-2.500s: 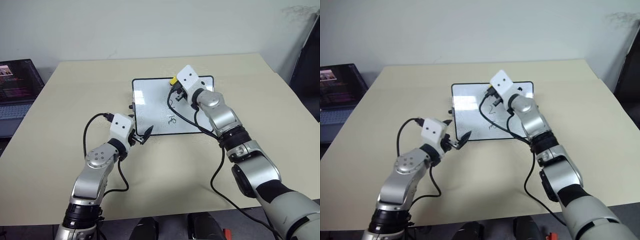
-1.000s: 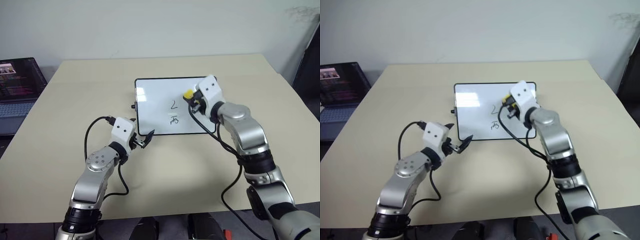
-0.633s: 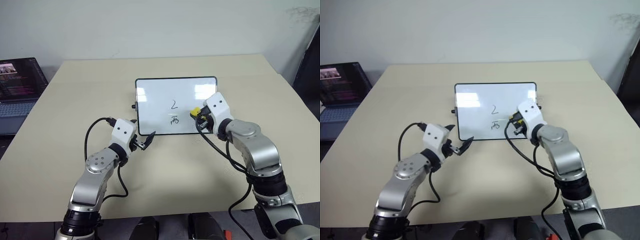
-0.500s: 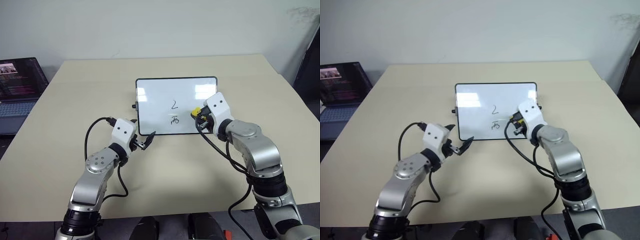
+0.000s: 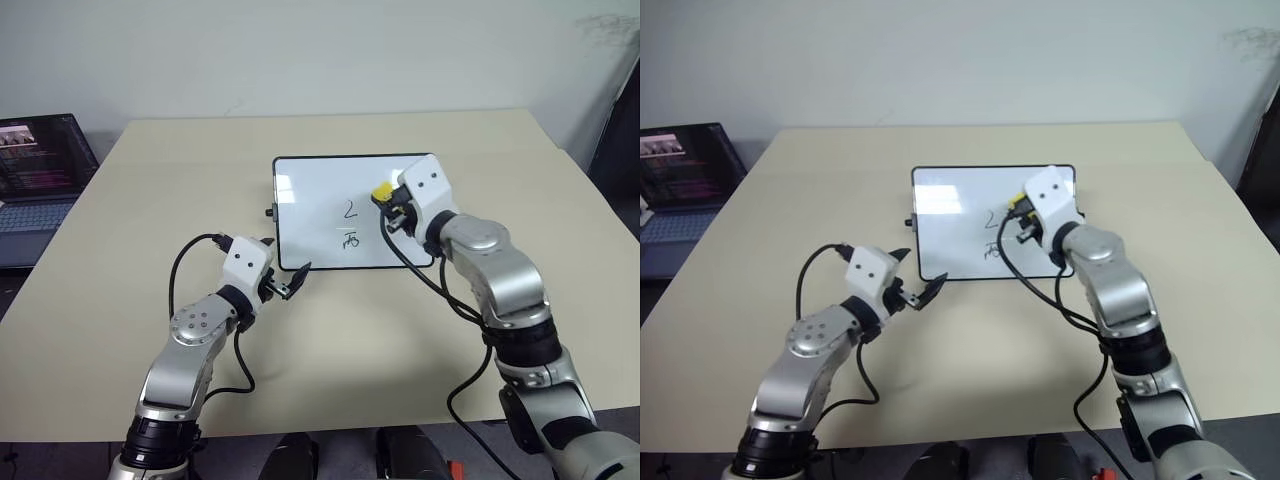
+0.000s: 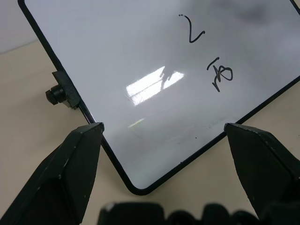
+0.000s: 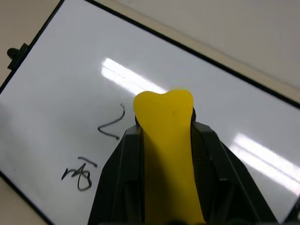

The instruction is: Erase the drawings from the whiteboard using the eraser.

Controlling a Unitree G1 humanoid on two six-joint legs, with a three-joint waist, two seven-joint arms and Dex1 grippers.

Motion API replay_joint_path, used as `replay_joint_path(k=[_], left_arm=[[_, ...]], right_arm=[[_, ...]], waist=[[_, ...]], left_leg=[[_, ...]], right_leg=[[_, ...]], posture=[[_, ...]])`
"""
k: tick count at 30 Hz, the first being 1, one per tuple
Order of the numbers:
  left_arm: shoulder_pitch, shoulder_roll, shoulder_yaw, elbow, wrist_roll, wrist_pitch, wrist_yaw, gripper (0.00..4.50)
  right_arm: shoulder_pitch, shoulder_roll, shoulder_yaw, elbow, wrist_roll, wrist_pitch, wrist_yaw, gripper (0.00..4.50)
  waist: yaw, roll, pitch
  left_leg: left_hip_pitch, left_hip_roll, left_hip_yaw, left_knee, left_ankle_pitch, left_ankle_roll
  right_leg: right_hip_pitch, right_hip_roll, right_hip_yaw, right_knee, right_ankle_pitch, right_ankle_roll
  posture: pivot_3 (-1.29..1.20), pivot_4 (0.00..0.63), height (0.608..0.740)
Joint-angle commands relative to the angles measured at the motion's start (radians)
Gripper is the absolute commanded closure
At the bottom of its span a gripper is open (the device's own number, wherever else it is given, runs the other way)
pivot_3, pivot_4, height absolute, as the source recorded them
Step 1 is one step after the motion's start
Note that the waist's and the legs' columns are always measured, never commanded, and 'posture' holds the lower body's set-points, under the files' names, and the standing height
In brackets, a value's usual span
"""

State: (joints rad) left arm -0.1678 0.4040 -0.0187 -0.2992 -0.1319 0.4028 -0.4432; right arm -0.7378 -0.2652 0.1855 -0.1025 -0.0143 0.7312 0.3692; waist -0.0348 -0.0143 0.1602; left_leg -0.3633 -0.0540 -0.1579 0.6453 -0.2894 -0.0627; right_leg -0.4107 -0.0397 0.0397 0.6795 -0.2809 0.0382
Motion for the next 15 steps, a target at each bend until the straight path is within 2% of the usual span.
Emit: replay_joint_path(k=[1,7,15], left_arm=[[-0.018,-0.003,-0.001,-0.017,0.01,-0.028,0.007,0.0],[0.004,0.003,0.01,-0.034,0.012,-0.027,0.009,0.0],[0.022,0.0,0.01,-0.057,0.013,-0.021,0.026,0.0]], right_arm=[[-0.069,0.032,0.02,0.125,-0.026,-0.162,-0.017,3.46],[-0.106,0.052,0.042,0.286,-0.063,-0.308,-0.01,3.46],[-0.103,0.054,0.072,0.345,-0.116,-0.344,0.0,3.46]], waist=[[-0.001,0.0,0.0],[0.001,0.0,0.0],[0.001,0.0,0.0]], left_leg=[[0.0,0.0,0.0,0.0,0.0,0.0],[0.0,0.0,0.0,0.0,0.0,0.0],[0.0,0.0,0.0,0.0,0.0,0.0]], right_leg=[[0.0,0.0,0.0,0.0,0.0,0.0],[0.0,0.0,0.0,0.0,0.0,0.0],[0.0,0.0,0.0,0.0,0.0,0.0]], posture=[[0.0,0.15,0.74],[0.0,0.15,0.74],[0.0,0.15,0.74]])
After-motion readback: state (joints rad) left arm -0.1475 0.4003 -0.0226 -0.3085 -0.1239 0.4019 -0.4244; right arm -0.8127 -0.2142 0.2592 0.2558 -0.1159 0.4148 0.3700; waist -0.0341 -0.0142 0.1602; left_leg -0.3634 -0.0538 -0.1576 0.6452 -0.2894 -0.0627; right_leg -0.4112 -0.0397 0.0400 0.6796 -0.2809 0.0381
